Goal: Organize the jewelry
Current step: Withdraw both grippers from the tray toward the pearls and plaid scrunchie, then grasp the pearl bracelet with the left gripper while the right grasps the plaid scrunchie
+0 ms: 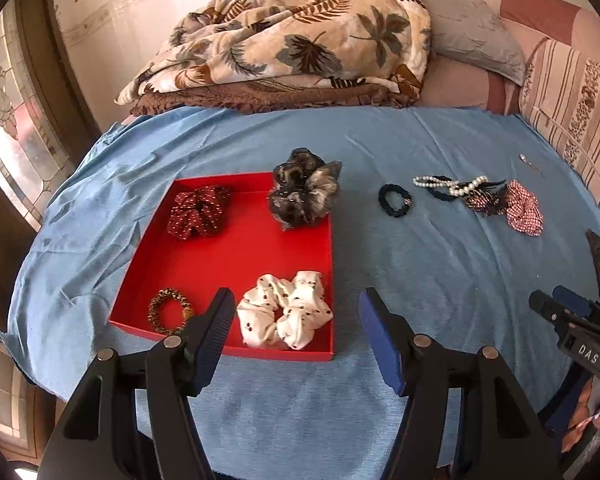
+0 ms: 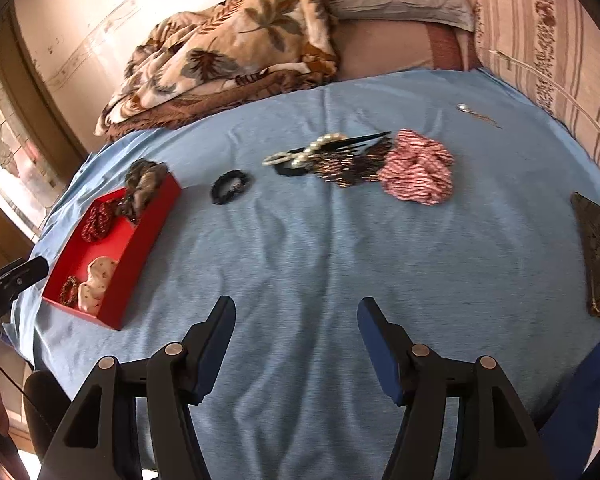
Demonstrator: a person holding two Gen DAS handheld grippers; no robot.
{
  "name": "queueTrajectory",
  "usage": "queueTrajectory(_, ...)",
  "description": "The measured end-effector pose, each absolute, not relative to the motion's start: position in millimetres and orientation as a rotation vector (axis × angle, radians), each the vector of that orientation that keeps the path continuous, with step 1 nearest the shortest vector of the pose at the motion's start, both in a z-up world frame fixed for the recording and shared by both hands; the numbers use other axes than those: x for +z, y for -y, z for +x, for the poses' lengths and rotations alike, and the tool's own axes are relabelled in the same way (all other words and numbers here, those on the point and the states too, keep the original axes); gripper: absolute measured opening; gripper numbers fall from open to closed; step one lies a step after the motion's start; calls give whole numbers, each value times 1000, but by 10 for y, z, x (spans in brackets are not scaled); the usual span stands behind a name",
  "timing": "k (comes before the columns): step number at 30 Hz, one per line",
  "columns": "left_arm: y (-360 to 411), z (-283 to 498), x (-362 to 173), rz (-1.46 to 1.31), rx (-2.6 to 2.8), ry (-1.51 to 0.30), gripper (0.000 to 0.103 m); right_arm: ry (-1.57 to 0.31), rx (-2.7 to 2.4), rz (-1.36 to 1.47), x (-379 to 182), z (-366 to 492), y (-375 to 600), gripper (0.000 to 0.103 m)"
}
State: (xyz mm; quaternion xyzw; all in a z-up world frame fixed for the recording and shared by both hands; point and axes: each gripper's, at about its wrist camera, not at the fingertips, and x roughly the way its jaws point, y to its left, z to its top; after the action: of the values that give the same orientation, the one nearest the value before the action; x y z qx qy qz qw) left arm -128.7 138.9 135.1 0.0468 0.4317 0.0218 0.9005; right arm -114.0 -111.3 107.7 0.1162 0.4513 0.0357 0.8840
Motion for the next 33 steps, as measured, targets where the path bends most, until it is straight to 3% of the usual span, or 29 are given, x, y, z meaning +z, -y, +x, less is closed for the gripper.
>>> queueTrajectory(16,-627,-555,1127,28,-212,-981,65,-863,-69,221,1022,-685,1961,68)
queueTrajectory(20,-219,-218,1016,15,-312,-993,55,-839,-67,247,918,-380,2123,68)
queueTrajectory(31,746,611,676,183,-471,-977,54,-844,18,417,675,1,2381,68)
queueTrajectory(33,824,692,630,185,-504,-989,48,-848,32,428,655,43,2383,66)
